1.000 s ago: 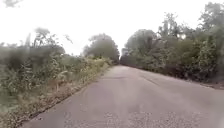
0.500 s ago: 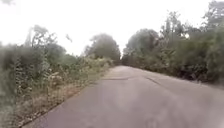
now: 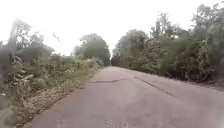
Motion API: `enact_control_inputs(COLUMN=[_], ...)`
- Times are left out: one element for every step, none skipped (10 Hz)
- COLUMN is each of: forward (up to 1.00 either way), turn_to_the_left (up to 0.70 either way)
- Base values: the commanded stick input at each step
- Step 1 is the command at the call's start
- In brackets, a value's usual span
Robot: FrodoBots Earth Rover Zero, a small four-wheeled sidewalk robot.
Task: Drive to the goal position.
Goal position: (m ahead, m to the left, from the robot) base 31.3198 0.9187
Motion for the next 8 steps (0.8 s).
enact_control_inputs(forward=[0.85,0.85,0.85,0.85,0.85,0.85,0.85,0.85], turn_to_the_left=[0.0,0.0,0.0,0.0,0.0,0.0,0.0,0.0])
